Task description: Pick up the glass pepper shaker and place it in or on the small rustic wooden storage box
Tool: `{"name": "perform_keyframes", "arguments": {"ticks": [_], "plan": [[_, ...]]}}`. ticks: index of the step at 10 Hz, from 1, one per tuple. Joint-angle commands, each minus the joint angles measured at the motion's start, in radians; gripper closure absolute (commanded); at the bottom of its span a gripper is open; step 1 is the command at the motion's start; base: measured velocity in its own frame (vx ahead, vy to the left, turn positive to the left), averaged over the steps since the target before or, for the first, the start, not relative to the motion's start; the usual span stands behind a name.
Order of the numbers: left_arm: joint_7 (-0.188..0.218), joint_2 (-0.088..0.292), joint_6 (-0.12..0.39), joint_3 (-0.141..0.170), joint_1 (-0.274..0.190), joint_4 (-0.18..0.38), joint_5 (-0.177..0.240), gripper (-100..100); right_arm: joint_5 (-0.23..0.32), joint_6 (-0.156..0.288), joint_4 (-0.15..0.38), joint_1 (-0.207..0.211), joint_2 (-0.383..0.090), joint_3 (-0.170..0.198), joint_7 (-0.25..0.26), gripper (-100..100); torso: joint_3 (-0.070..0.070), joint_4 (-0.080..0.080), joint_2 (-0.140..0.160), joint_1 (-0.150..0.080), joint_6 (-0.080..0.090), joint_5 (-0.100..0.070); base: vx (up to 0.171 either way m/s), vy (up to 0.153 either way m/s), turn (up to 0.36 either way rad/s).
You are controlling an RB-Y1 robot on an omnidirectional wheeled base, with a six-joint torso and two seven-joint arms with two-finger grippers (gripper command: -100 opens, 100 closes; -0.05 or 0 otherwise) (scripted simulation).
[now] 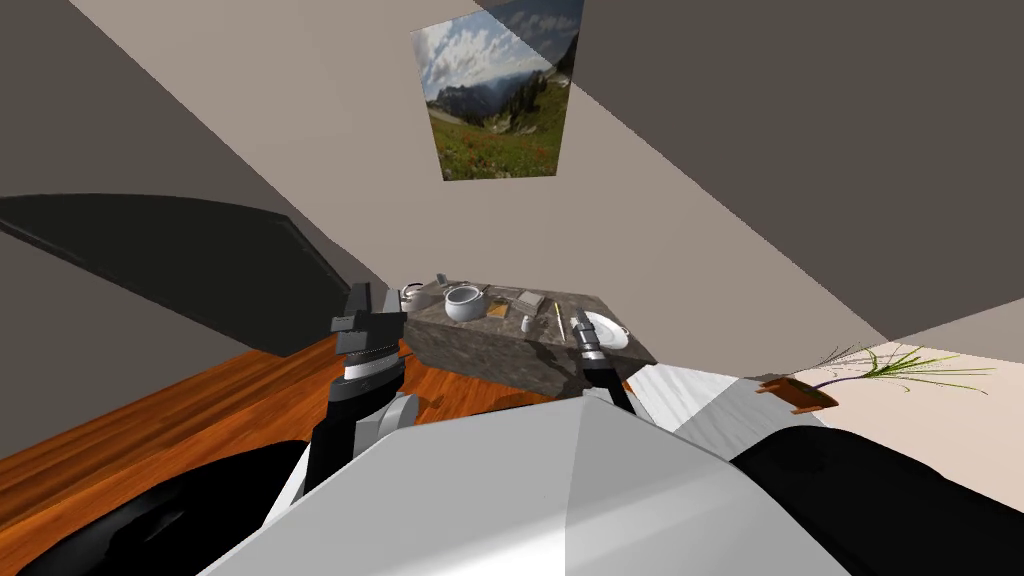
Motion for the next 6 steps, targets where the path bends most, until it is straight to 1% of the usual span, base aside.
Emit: {"name": "perform_keyframes", "arguments": {"ticks": [1,2,4,6], "plan": [[0.0,0.0,0.0,0.0,0.0,0.0,0.0,0,0.031,0.004,0.018,0.005,-0.005,-0.01,0.022,-100,0.0,0.0,0.0,0.0,0.0,0.0,-0.102,0.221,-0.16],[0.0,0.0,0.0,0.0,0.0,0.0,0.0,0,0.051,0.004,0.033,0.006,-0.005,-0.015,0.036,-100,0.001,0.0,0.001,-0.002,0.0,0.0,-0.072,0.207,-0.15],[0.0,0.0,0.0,0.0,0.0,0.0,0.0,0,0.09,0.007,0.065,0.007,-0.004,-0.026,0.066,-100,-0.001,0.0,-0.002,-0.004,0.0,-0.001,-0.043,0.179,-0.164],[0.0,0.0,0.0,0.0,0.0,0.0,0.0,0,0.13,0.013,0.097,0.007,-0.005,-0.039,0.097,-100,-0.001,0.0,-0.001,-0.003,0.0,-0.001,-0.069,0.215,-0.125]]}}
